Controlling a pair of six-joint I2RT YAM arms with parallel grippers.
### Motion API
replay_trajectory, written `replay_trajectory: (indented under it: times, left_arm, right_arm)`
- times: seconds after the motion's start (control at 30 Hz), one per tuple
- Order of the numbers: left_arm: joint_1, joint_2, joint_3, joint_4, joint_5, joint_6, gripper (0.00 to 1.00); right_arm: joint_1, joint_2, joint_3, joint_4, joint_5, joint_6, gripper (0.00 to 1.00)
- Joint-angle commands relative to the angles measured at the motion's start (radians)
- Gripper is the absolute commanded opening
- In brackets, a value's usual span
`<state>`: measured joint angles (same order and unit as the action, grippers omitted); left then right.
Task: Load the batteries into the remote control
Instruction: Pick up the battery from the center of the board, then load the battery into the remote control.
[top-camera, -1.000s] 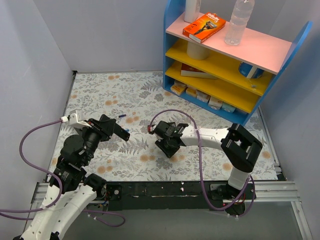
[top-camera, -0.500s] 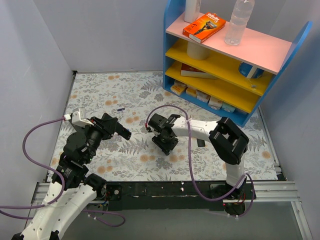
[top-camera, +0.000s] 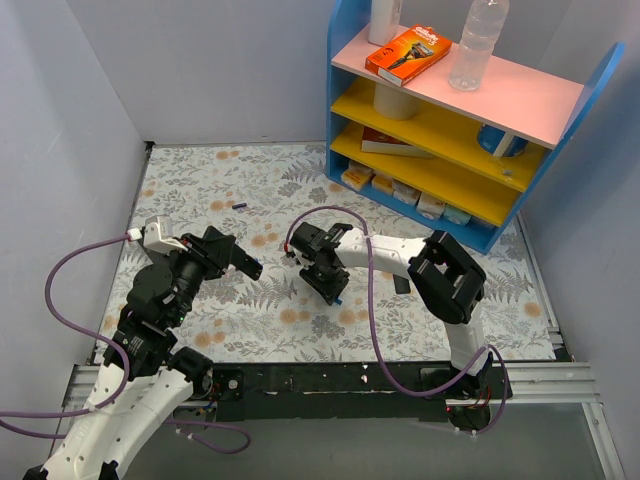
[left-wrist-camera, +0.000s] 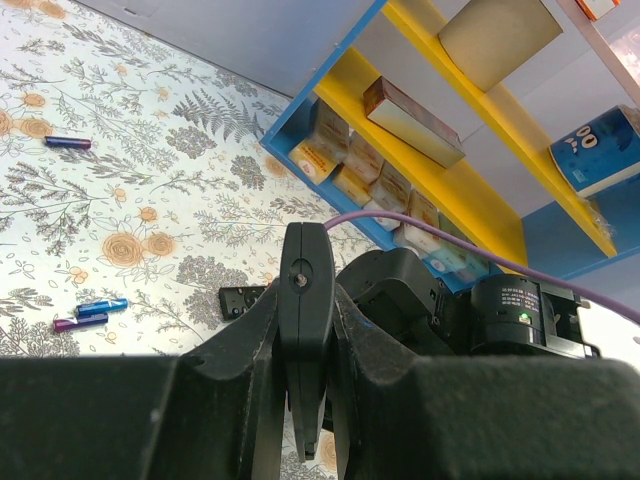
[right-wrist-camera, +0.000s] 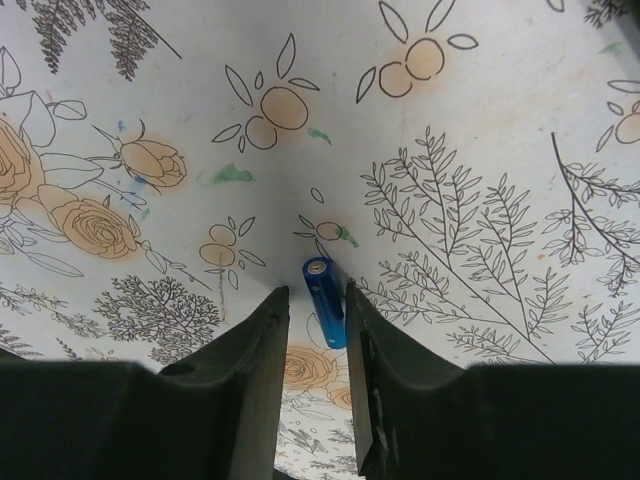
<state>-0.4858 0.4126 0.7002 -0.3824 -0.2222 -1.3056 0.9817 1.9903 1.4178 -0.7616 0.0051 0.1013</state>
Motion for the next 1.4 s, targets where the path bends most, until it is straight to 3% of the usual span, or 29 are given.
replay_trajectory:
  times: [0.0, 0.2, 0.47, 0.83, 1.03, 1.37]
  left_arm:
    - [0.003, 0.002, -0.011, 0.011, -0.005, 0.003, 0.00]
    - [0.003, -0.001, -0.042, 0.045, 0.037, -0.023, 0.00]
    - [0.003, -0.023, -0.169, 0.218, 0.180, -0.103, 0.00]
    - [0.003, 0.133, -0.237, 0.572, 0.331, -0.218, 0.00]
    - [0.003, 0.273, -0.194, 0.706, 0.397, -0.233, 0.00]
    - [0.004, 0.403, -0.128, 0.843, 0.411, -0.296, 0.00]
  right_arm:
    - [0.008, 0.041, 0.000, 0.011, -0.030, -0.005, 0.34]
    - [0.009, 0.016, -0.005, 0.019, -0.022, -0.003, 0.14]
    - [0.008, -0.177, -0.028, 0.070, 0.078, 0.011, 0.01]
    - [0.003, -0.524, -0.020, 0.200, 0.200, 0.002, 0.01]
    - [0.003, -0.694, -0.056, 0.336, 0.133, 0.001, 0.01]
    - [0.003, -0.800, -0.120, 0.562, -0.036, -0.002, 0.01]
